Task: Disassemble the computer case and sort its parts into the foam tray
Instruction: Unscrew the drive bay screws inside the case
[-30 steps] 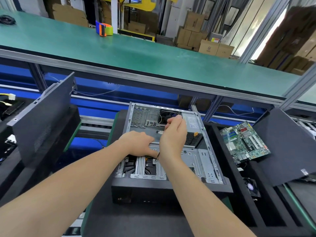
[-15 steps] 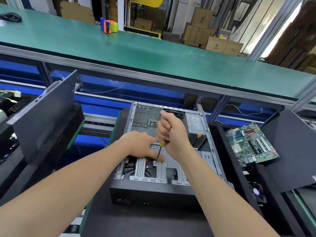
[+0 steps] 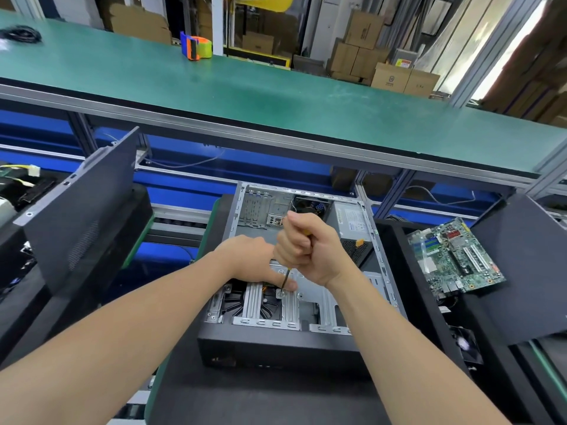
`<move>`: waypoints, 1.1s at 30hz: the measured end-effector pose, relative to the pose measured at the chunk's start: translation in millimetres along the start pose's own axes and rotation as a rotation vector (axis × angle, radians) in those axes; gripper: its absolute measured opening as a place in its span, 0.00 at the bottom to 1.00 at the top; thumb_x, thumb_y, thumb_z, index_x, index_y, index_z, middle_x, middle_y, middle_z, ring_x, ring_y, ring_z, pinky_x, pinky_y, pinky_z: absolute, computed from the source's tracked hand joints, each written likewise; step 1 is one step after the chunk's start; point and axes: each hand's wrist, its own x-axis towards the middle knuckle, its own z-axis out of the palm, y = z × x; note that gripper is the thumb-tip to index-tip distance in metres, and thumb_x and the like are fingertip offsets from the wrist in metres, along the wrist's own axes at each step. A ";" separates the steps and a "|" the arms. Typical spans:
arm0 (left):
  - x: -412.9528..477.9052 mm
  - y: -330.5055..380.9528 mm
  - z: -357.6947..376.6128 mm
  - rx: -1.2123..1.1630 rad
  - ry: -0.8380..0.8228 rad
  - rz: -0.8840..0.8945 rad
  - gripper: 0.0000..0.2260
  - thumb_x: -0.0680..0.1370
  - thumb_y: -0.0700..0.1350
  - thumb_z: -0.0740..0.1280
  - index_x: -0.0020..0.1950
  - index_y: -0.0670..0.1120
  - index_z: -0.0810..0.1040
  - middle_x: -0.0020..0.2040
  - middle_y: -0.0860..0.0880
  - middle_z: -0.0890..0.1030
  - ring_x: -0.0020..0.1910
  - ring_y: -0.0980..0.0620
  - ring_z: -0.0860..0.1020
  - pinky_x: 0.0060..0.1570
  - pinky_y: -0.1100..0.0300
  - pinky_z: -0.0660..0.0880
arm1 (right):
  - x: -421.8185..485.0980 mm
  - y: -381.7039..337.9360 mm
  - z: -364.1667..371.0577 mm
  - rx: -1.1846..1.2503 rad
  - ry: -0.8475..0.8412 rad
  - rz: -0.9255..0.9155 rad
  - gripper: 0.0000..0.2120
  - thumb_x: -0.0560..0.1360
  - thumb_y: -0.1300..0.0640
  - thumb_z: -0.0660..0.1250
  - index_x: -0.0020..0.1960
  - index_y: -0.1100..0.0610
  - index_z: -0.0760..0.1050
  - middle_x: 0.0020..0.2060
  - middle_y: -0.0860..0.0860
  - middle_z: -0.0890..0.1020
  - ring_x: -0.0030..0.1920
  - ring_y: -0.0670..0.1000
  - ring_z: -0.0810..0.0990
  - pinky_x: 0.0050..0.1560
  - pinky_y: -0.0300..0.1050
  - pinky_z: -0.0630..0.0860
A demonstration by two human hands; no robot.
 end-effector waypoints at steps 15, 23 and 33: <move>-8.3 2.8 -4.2 0.062 0.034 -0.067 0.44 0.57 0.88 0.46 0.52 0.56 0.76 0.41 0.53 0.75 0.39 0.47 0.77 0.41 0.51 0.75 | 6.0 15.3 47.4 -0.333 1.198 -0.146 0.20 0.88 0.45 0.52 0.48 0.51 0.79 0.40 0.46 0.82 0.39 0.50 0.80 0.47 0.52 0.78; -9.8 2.7 -5.9 0.092 0.032 -0.075 0.39 0.60 0.86 0.49 0.48 0.56 0.74 0.40 0.54 0.74 0.34 0.52 0.73 0.30 0.57 0.66 | 11.9 14.4 46.8 -0.172 1.014 -0.151 0.16 0.81 0.59 0.58 0.34 0.50 0.69 0.33 0.50 0.70 0.34 0.52 0.64 0.39 0.54 0.61; -12.7 7.7 -6.2 -0.034 0.084 -0.022 0.33 0.57 0.88 0.48 0.33 0.60 0.68 0.35 0.58 0.75 0.37 0.49 0.77 0.41 0.52 0.77 | 9.4 7.4 33.5 -0.109 0.385 -0.019 0.19 0.74 0.52 0.64 0.27 0.50 0.62 0.25 0.47 0.59 0.27 0.49 0.53 0.28 0.41 0.52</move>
